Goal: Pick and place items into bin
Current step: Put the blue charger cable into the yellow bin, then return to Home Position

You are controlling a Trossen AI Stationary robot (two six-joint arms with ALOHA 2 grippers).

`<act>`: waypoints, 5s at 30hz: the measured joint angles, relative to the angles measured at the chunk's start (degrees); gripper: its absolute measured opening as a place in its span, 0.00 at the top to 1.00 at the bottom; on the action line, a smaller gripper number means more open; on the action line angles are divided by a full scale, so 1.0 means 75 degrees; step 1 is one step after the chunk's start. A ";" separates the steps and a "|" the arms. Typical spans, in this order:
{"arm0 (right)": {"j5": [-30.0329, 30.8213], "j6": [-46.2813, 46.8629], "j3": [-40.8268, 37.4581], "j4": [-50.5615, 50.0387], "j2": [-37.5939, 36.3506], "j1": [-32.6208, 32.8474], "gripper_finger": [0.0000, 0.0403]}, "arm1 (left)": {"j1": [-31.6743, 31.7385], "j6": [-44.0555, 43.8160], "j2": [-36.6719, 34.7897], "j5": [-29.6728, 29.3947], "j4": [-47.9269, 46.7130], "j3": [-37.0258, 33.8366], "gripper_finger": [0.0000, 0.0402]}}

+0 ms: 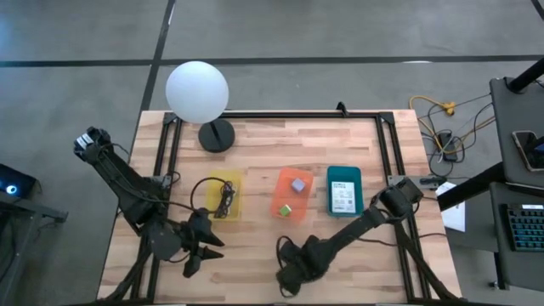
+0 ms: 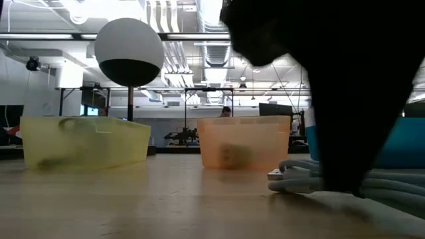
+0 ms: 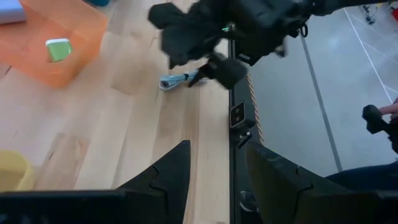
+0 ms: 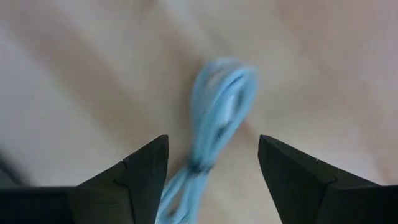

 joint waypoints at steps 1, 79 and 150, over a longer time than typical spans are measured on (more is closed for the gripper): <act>-0.0051 0.0002 -0.0093 0.0040 0.0000 -0.0074 0.42 | 0.0000 0.0003 -0.0010 -0.0002 -0.0003 0.0000 0.66; 0.1359 -0.3730 0.0659 0.6663 -0.1218 -0.3157 0.97 | 0.0298 -0.0395 -0.0850 -0.4909 0.8106 -0.4561 0.62; 0.1392 -0.3502 0.2162 0.0166 -0.1261 -0.2763 0.58 | 0.2072 -0.3064 -0.2131 -0.1030 0.1374 -0.3105 0.55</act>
